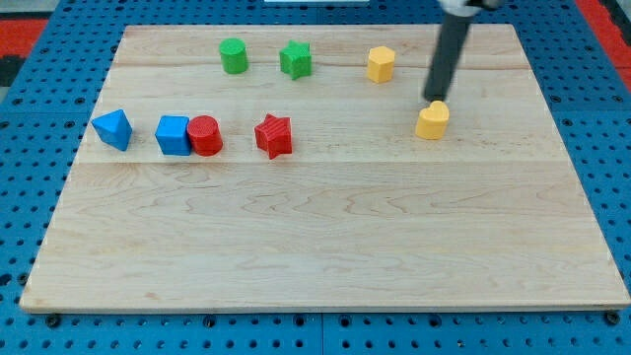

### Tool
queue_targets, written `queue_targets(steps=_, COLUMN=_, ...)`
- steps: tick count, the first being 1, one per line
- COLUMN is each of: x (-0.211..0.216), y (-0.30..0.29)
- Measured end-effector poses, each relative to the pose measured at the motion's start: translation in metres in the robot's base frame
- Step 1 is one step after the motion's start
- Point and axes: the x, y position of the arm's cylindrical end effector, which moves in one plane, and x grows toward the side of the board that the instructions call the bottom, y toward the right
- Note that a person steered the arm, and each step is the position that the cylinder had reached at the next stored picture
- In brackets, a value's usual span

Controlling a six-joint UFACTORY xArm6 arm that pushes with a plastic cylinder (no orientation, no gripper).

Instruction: Move the yellow heart towards the bottom right corner

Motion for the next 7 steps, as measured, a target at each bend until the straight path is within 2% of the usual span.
queue_targets(steps=1, x=0.071, y=0.002)
queue_targets(steps=2, x=0.086, y=0.001)
queue_targets(steps=3, x=0.043, y=-0.029)
queue_targets(steps=4, x=0.021, y=-0.005)
queue_targets(steps=5, x=0.033, y=0.048)
queue_targets(steps=6, x=0.045, y=0.052)
queue_targets(steps=7, x=0.038, y=0.052)
